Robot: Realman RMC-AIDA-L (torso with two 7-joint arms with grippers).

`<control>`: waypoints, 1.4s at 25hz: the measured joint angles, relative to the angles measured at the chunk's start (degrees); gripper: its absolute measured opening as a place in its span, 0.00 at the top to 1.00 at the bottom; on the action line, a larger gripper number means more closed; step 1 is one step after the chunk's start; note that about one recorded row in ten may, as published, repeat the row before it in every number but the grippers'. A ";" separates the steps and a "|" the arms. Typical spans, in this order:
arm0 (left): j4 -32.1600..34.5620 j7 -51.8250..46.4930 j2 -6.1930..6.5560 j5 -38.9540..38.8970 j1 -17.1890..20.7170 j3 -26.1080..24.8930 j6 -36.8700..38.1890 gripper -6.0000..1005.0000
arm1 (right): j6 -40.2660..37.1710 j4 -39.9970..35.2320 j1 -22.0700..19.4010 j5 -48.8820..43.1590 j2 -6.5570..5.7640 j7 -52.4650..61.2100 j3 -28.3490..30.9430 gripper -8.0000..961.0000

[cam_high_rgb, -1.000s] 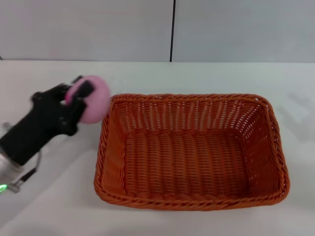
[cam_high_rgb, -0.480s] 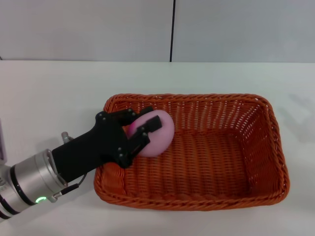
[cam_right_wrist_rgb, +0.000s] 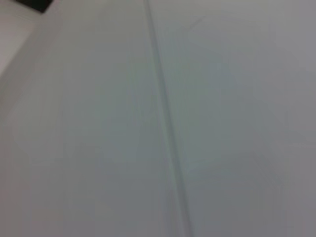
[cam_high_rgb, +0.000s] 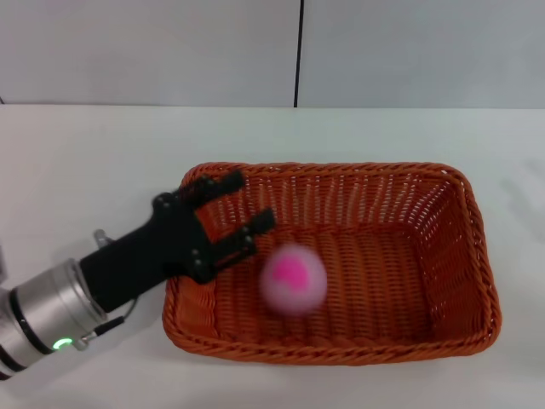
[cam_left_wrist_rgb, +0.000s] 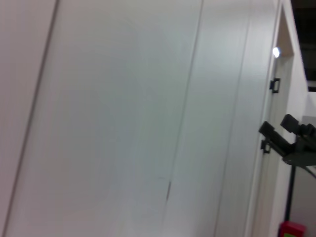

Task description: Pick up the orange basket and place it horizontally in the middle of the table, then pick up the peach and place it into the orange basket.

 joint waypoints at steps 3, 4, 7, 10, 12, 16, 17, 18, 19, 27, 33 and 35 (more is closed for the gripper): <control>0.58 0.55 0.17 -0.01 1.24 -4.51 0.23 0.30 | 0.07 4.78 -0.18 0.01 0.09 -4.19 7.05 0.40; 0.93 1.24 0.19 -0.05 2.06 -7.45 0.30 0.25 | 0.07 4.78 -0.18 0.01 0.09 -4.19 7.05 0.40; 1.83 4.40 -0.14 -0.24 4.56 -16.15 0.19 0.20 | 1.01 10.25 -0.18 0.01 0.09 -9.62 13.49 0.40; 4.94 7.87 -0.33 -2.31 5.45 -22.55 -0.57 0.19 | 2.80 16.49 0.15 0.01 0.19 -15.94 20.95 0.40; 8.27 10.57 -0.28 -5.75 5.21 -25.09 -1.16 0.19 | 3.96 20.24 0.47 0.01 0.23 -20.16 25.45 0.40; 14.64 18.75 -0.36 -13.82 4.60 -28.04 -1.99 0.18 | 6.57 26.31 1.44 0.01 0.43 -30.05 32.83 0.40; 14.64 18.75 -0.36 -13.82 4.60 -28.04 -1.99 0.18 | 6.57 26.31 1.44 0.01 0.43 -30.05 32.83 0.40; 15.75 19.67 -0.32 -15.42 4.68 -28.37 -2.50 0.18 | 7.33 27.34 2.03 0.01 0.50 -31.59 33.28 0.40; 16.05 19.95 -0.32 -16.14 4.75 -28.72 -2.50 0.18 | 7.77 27.80 2.32 0.01 0.47 -31.92 33.32 0.40; 18.05 20.94 -0.26 -17.09 4.02 -30.17 -1.67 0.18 | 11.29 28.22 2.80 0.01 0.56 -33.63 35.55 0.40; 17.96 21.18 -0.19 -17.12 4.12 -30.42 -1.64 0.18 | 11.15 28.32 3.02 -0.20 0.54 -34.11 35.32 0.40; 17.84 21.20 -0.15 -17.14 4.03 -30.46 -1.61 0.18 | 11.40 28.32 3.25 -0.24 0.54 -34.33 35.22 0.36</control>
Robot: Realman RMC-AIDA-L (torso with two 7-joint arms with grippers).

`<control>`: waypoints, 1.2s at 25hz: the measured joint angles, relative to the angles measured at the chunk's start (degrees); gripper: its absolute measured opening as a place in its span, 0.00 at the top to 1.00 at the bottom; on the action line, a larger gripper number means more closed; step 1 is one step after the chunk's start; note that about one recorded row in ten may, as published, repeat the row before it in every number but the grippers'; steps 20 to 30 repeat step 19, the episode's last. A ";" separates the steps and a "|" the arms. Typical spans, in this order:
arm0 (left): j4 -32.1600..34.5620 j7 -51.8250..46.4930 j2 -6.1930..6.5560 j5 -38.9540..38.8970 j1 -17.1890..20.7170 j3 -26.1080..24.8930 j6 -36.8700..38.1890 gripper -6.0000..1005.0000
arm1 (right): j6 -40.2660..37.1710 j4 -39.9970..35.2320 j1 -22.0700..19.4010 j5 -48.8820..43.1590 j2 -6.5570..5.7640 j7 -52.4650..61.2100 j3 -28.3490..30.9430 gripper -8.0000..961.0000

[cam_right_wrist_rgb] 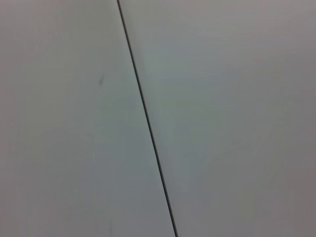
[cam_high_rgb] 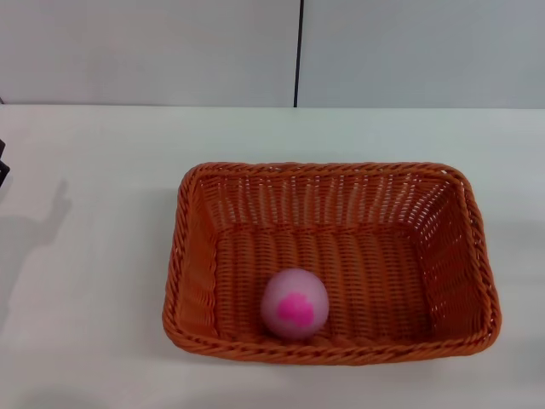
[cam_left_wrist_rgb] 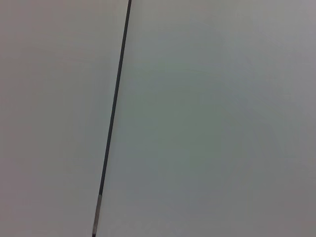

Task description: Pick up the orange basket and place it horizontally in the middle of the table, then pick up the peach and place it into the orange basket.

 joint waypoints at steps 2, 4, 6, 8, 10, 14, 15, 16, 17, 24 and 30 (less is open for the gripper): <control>-0.04 0.05 0.05 -0.02 -0.13 -0.06 0.04 0.18 | 0.50 0.04 0.20 0.01 0.01 -0.03 0.16 0.32; -0.12 0.09 0.05 -0.02 -0.22 -0.08 0.08 0.18 | 0.79 0.08 0.26 0.06 0.04 -0.05 0.37 0.28; -0.17 0.09 0.12 -0.03 -0.26 -0.10 0.10 0.18 | 1.32 0.28 0.30 0.11 0.04 -0.06 0.41 0.26; -0.17 0.08 0.14 -0.02 -0.24 -0.11 0.10 0.18 | 1.47 0.27 0.32 0.12 0.04 -0.06 0.41 0.24; -0.11 0.02 0.15 -0.06 -0.06 -0.12 0.14 0.18 | 1.74 0.27 0.37 0.14 0.03 -0.07 0.42 0.22; 0.31 -0.17 0.15 -0.33 0.15 -0.20 0.30 0.18 | 1.75 0.31 0.27 0.18 0.04 -0.08 0.45 0.18; 0.33 -0.11 0.13 -0.35 0.21 -0.22 0.35 0.18 | 1.75 0.35 0.25 0.18 0.06 -0.09 0.45 0.17; 0.36 -0.05 0.12 -0.36 0.27 -0.24 0.38 0.18 | 1.76 0.41 0.24 0.19 0.07 -0.10 0.45 0.17; 0.43 0.00 0.12 -0.37 0.31 -0.27 0.46 0.18 | 1.76 0.41 0.24 0.19 0.07 -0.10 0.45 0.17; 0.47 0.03 0.11 -0.39 0.33 -0.28 0.55 0.18 | 1.81 0.45 0.27 0.21 0.07 -0.20 0.45 0.17; 0.47 0.03 0.11 -0.39 0.33 -0.28 0.55 0.18 | 1.81 0.45 0.27 0.21 0.07 -0.20 0.45 0.17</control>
